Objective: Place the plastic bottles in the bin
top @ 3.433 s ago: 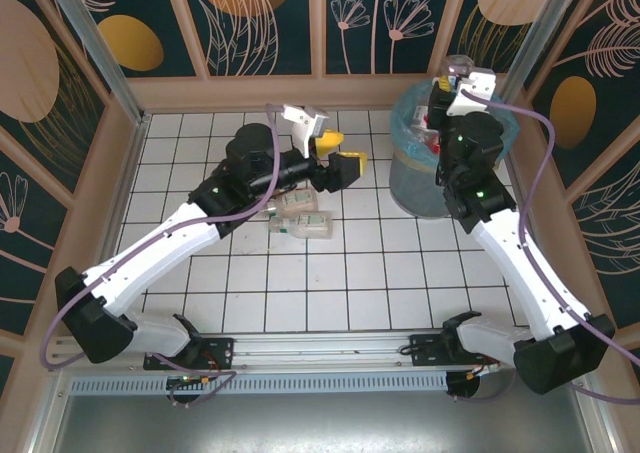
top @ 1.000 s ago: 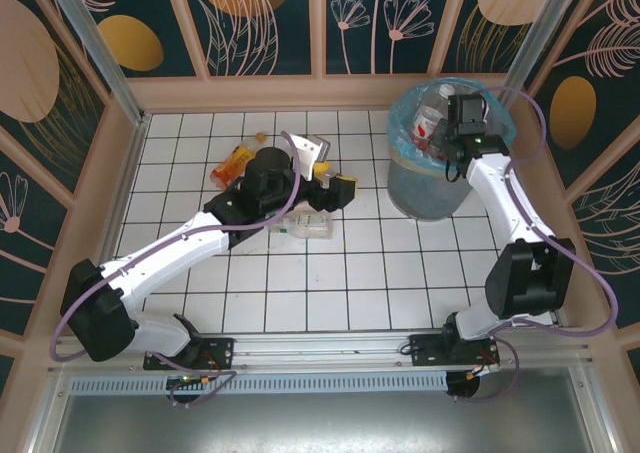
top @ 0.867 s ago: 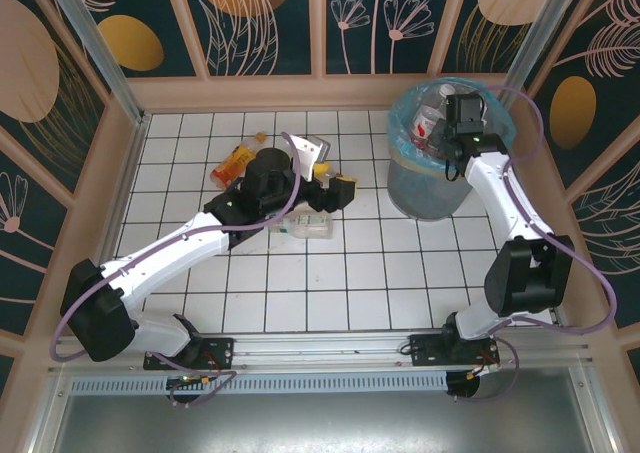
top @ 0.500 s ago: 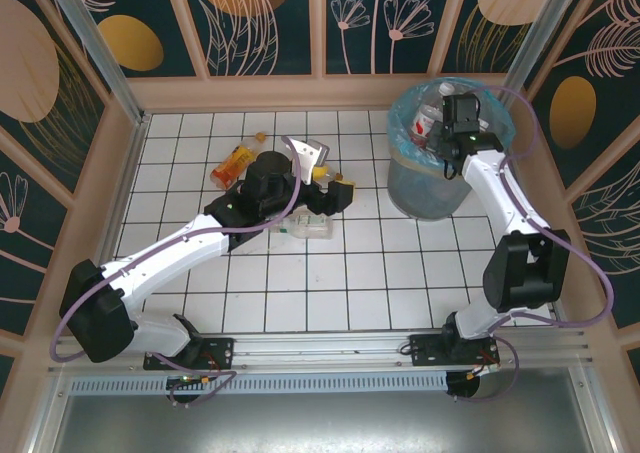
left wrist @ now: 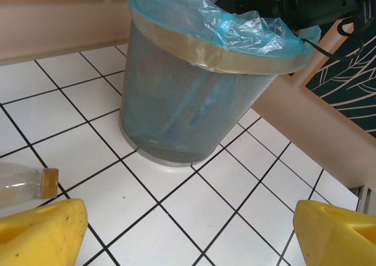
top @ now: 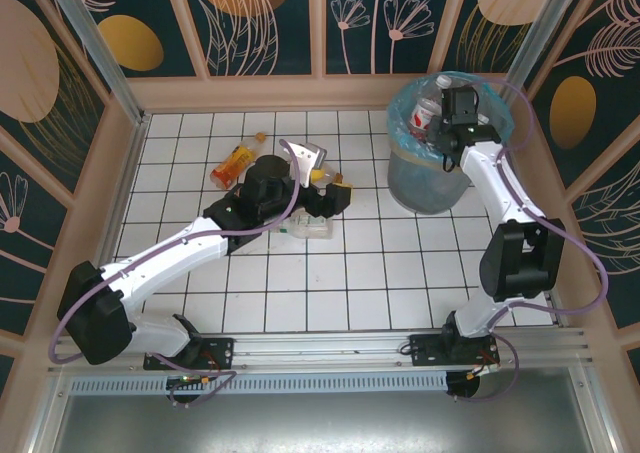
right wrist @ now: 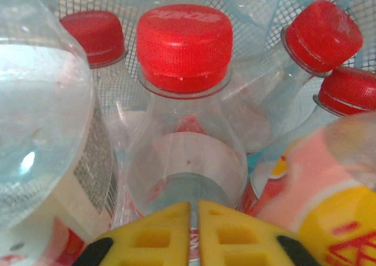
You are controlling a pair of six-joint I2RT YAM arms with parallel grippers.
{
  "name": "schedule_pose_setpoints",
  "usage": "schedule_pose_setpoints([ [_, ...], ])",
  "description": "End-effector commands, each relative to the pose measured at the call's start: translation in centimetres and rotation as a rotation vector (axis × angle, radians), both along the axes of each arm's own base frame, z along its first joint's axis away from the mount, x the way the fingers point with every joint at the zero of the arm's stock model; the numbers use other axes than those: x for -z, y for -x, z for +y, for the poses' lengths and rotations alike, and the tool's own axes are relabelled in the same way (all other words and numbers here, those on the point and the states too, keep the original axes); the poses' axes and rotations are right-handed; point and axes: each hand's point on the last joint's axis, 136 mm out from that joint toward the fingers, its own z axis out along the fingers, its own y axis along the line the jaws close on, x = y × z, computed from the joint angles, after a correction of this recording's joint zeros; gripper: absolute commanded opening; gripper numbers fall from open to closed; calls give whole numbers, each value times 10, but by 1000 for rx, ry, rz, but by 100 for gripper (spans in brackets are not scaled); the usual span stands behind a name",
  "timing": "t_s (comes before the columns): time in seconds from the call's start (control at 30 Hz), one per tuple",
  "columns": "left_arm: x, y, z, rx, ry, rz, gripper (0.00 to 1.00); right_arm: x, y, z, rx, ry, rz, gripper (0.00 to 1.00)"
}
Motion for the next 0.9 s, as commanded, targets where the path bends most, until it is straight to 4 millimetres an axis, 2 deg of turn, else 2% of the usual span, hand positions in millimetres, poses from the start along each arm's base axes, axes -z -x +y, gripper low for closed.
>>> schedule_pose_setpoints([
  [0.0,-23,-2,2,-16,37,-49,91,-10,11,7,-20,-26,65,18],
  [0.07,-28,-2,1,-15,40,-59,91,-44,6,5,-4,-33,-16,23],
  [0.13,-32,-4,0,-20,43,-66,91,-77,2,2,14,-32,-97,24],
  [0.23,-37,-6,0,-25,45,-73,91,-108,0,-2,38,-27,-171,24],
  [0.37,-44,-7,2,-32,43,-85,91,-141,3,-2,45,-31,-225,24],
  [0.47,-51,-7,7,-52,36,-102,91,-170,12,16,22,-29,-292,24],
  [0.57,-58,-10,20,-114,23,-122,91,-197,27,67,-86,-43,-380,26],
  [0.6,-59,-12,26,-146,11,-124,92,-204,33,91,-147,-52,-410,27],
  [0.67,-58,-17,40,-219,-15,-116,92,-204,43,138,-285,-67,-440,30],
  [0.77,-55,-21,67,-349,-58,-94,92,-187,60,207,-528,-87,-466,35],
  [0.83,-55,-20,92,-446,-75,-89,92,-164,74,248,-704,-84,-478,39],
  [0.87,-54,-18,103,-483,-80,-87,93,-150,79,261,-764,-78,-473,40],
])
